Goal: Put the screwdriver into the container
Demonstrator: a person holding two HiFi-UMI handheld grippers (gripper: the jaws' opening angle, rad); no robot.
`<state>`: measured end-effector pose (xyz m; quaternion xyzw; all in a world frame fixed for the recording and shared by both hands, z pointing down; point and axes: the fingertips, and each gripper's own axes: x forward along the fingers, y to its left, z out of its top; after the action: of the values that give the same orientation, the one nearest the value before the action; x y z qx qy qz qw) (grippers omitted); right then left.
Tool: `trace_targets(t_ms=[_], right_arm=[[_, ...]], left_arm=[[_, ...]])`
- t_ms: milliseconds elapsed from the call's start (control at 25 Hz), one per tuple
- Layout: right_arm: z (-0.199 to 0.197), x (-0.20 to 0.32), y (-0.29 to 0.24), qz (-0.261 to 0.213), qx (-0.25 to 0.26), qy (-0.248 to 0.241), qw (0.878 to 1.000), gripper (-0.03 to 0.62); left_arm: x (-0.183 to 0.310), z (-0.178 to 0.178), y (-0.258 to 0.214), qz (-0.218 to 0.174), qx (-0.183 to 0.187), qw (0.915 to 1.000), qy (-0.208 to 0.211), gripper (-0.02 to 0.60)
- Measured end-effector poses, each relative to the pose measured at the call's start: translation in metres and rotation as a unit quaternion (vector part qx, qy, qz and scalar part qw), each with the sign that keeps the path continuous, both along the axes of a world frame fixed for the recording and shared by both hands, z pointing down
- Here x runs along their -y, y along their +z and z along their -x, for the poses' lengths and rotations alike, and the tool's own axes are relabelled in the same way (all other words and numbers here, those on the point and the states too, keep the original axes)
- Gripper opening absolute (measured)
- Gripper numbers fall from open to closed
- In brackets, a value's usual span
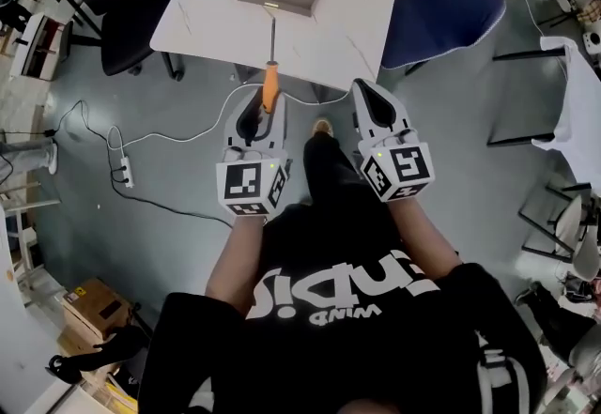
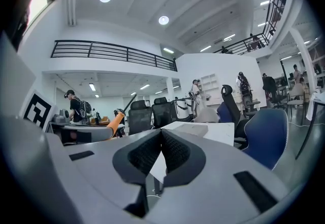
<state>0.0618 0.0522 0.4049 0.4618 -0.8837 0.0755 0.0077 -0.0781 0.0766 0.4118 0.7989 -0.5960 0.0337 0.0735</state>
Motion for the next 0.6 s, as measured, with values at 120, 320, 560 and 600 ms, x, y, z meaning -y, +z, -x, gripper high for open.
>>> trace_targets(t_ms=[120, 320, 560, 600], right_arm=[[0.007, 0.035, -0.003, 0.004, -0.001, -0.003, 1.000, 0.011], [0.019, 0.093, -0.010, 0.014, 0.001, -0.012, 1.000, 0.011], [0.029, 0.153, -0.014, 0.020, -0.001, -0.035, 0.999, 0.011], [0.030, 0.163, -0.013, 0.022, -0.001, -0.040, 0.999, 0.011]], left_arm=[[0.034, 0.005, -0.004, 0.005, 0.003, 1.0000, 0.004, 0.124], [0.092, 0.014, -0.014, 0.015, 0.002, 0.9999, 0.000, 0.124], [0.151, 0.015, -0.020, 0.020, 0.009, 0.9998, 0.002, 0.124], [0.161, 0.016, -0.020, 0.021, 0.011, 0.9997, 0.003, 0.124]])
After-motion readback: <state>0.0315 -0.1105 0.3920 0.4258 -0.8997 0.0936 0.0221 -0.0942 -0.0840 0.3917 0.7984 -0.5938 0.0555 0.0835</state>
